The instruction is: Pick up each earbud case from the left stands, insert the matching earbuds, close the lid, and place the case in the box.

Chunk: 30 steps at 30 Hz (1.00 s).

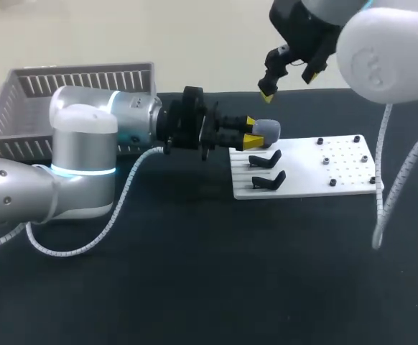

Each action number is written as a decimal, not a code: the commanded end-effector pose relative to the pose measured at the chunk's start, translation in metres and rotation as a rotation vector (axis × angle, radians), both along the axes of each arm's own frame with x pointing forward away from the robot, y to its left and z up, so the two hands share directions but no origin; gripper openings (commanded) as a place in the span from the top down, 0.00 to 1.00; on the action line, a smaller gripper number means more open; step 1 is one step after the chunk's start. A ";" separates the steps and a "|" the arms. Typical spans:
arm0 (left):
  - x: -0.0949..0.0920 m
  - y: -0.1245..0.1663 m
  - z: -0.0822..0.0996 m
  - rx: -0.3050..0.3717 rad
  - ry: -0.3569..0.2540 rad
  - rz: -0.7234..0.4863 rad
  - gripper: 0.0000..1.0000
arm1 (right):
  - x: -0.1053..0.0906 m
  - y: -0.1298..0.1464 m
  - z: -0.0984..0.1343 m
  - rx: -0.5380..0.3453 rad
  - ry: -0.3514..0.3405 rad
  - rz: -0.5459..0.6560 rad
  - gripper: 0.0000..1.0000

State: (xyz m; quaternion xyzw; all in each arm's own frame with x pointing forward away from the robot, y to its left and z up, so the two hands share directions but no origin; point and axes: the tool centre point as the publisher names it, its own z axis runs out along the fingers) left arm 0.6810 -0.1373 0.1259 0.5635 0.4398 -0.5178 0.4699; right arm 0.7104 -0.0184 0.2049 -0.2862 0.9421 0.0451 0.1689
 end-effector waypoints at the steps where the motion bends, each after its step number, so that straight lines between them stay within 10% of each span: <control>1: -0.001 0.000 -0.001 -0.002 -0.002 0.004 1.00 | -0.031 -0.002 0.015 0.056 -0.118 0.058 0.00; 18: -0.012 0.065 0.038 0.068 -0.008 0.284 1.00 | -0.042 0.015 0.037 0.155 -0.254 0.221 0.00; 30: 0.015 0.134 0.055 0.174 -0.086 0.548 1.00 | -0.038 0.019 0.040 0.184 -0.260 0.256 0.00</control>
